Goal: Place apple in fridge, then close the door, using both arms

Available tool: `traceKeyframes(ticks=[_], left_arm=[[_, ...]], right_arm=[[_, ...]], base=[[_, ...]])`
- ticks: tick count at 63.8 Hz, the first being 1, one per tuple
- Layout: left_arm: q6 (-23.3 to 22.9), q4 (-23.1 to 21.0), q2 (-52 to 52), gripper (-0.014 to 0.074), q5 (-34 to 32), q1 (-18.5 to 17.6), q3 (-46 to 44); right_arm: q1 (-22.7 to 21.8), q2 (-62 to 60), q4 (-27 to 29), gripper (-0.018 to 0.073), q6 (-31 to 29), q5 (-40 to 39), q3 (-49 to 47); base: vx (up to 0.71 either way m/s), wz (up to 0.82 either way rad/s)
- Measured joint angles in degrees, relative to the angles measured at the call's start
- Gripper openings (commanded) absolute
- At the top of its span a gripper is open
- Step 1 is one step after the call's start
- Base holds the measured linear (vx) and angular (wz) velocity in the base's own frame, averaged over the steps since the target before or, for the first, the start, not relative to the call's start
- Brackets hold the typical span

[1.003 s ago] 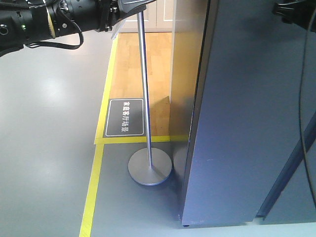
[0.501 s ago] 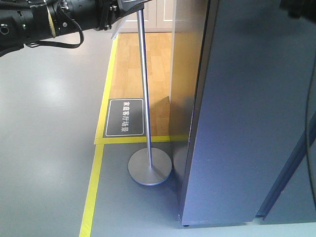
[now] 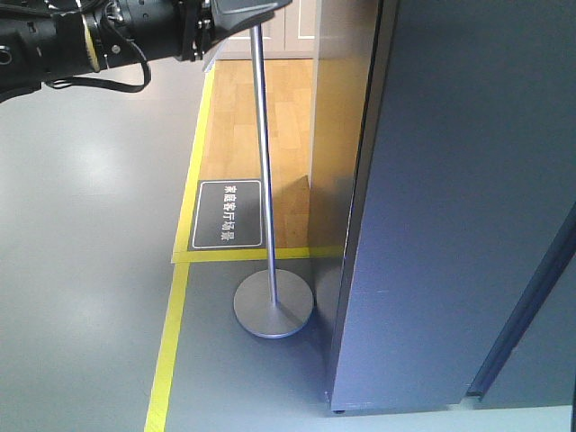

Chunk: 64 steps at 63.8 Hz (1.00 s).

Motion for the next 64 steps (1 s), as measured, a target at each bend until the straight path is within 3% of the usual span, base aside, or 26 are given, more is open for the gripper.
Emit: traceKeyframes(ticks=[12,22,27,41,49,64], left_arm=[[0.0,0.51,0.0,-0.0009,-10.36,0.0,0.0],[0.0,1.17,-0.08,-0.0008,-20.19,0.0,0.0],[0.0,2.37,-0.42,-0.0008,-22.01,0.0,0.0],[0.0,12.4,-6.6,-0.0008,-22.51,0.0,1.43],[0.0,14.42,-12.95,-0.0008,-23.21,0.0,6.74],[0.0,14.42,-26.34,-0.0008,-20.52,0.0,26.15]], right_arm=[[0.0,-4.43,-0.84,-0.0006,0.05,9.52,0.0],[0.0,-7.37,-3.2,-0.0006,1.45,14.0,0.0],[0.0,-8.83,-5.29,-0.0006,3.24,15.4,0.0],[0.0,-14.47,-9.76,-0.0005,6.04,17.24,1.55],[0.0,-19.77,-9.76,-0.0005,6.04,14.03,9.22],[0.0,-33.83,-10.49,-0.0005,4.51,5.07,34.31]], base=[[0.0,0.0],[0.0,0.0],[0.0,0.0],[0.0,0.0],[0.0,0.0],[0.0,0.0]])
